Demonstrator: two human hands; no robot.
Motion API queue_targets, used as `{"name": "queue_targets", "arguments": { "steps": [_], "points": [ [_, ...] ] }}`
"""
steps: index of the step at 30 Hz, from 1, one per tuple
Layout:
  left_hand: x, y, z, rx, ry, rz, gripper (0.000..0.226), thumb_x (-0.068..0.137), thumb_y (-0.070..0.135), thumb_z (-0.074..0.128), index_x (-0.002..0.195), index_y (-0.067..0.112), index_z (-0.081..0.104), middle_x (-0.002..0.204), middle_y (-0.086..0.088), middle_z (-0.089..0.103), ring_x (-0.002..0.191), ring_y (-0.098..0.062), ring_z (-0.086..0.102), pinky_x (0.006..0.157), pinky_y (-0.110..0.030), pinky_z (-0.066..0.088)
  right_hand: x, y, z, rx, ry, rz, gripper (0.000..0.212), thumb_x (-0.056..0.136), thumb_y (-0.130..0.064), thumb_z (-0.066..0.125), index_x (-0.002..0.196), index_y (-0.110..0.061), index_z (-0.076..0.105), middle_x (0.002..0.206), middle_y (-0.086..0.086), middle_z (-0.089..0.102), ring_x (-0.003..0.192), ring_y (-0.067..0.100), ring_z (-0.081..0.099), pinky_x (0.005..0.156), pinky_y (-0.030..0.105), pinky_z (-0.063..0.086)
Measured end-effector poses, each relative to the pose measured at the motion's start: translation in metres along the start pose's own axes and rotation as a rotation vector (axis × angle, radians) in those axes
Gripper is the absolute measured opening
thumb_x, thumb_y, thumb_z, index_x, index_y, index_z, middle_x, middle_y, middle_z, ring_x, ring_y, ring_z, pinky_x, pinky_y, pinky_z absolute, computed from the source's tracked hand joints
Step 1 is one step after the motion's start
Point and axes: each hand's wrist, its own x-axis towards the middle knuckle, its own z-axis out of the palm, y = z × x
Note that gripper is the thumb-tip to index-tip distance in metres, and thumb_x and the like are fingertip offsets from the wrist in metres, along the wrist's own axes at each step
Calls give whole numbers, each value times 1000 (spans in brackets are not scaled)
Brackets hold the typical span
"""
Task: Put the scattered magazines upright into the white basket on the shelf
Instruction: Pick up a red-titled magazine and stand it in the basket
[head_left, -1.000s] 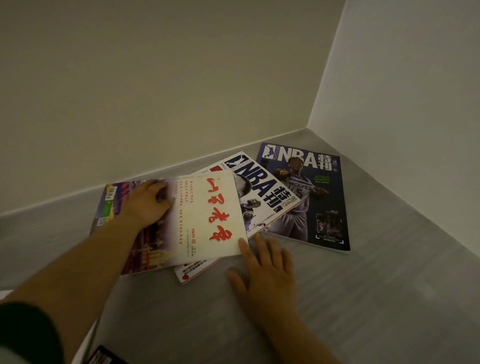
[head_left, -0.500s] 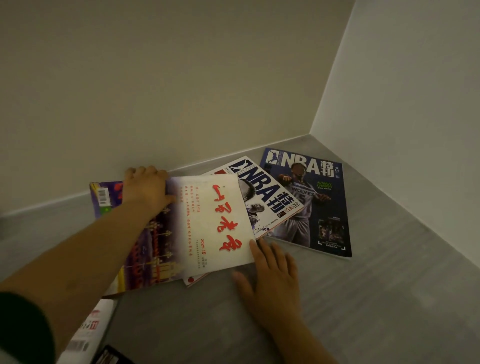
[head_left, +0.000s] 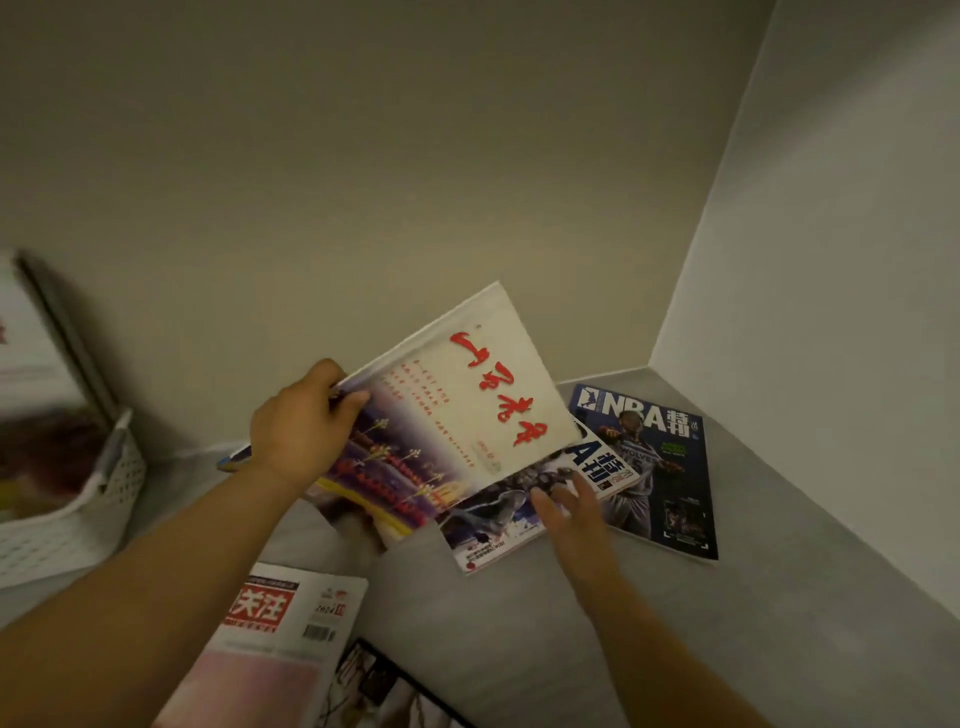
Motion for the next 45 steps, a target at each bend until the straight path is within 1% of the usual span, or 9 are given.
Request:
{"name": "queue_targets", "arguments": {
  "steps": [3,7,13,19,28,31,39,42,45],
  "points": [
    [-4,1,-36,-277,43,-68,29,86,25,52,62,21,36,65,-4,50,62,-25,47,55,-29,31,-15,-38,32,20,-96,-46,58,88,-16,54,139,-13,26,136,11,44,116,22,49,91,33,40],
    [-9,-30,-96,-559,121,-194,28,86,23,52,62,26,38,66,8,48,61,-6,45,53,-23,34,-38,-78,86,79,-121,-24,48,88,-14,54,133,-11,38,97,3,57,74,5,54,55,17,47],
    [-17,-125,-177,-662,163,-243,22,87,22,51,67,28,44,73,10,54,68,-5,50,55,-23,36,-71,-102,188,21,-232,-143,62,87,-15,55,140,-17,23,136,9,46,112,21,49,90,31,37],
    [-13,-200,-227,-671,224,-268,16,87,21,52,72,28,49,75,11,55,71,-4,52,57,-22,38,-89,-115,302,-41,-337,-232,20,85,-1,54,92,-20,57,96,4,62,87,16,58,78,27,47],
    [5,-311,-253,-605,366,-444,21,84,13,56,103,6,63,90,-6,62,66,-12,55,58,-21,40,-87,-129,400,-276,-215,-474,13,84,-5,58,86,1,69,76,6,64,66,14,56,53,15,44],
    [8,-332,-250,-564,375,-473,17,83,9,57,97,2,63,94,-15,63,80,-22,55,72,-30,40,-78,-131,421,-306,-144,-534,14,82,-3,58,87,3,69,79,13,67,70,19,58,58,22,46],
    [10,-361,-228,-483,264,-520,27,82,9,59,107,1,61,109,-22,66,85,-21,55,75,-32,43,-55,-108,435,-439,-99,-501,17,84,-7,55,93,2,67,84,14,67,77,26,60,62,21,44],
    [11,-364,-226,-453,296,-535,26,83,12,58,106,2,62,109,-21,66,82,-20,54,71,-30,42,-50,-108,444,-363,-109,-463,14,86,-7,54,87,-1,66,77,6,60,66,15,54,45,2,39],
    [13,-368,-231,-413,295,-510,25,84,15,57,106,4,62,106,-20,67,78,-20,54,67,-28,42,-49,-104,452,-363,-154,-435,15,87,-8,53,87,-2,66,75,4,60,61,9,52,43,3,40]
  ]
}}
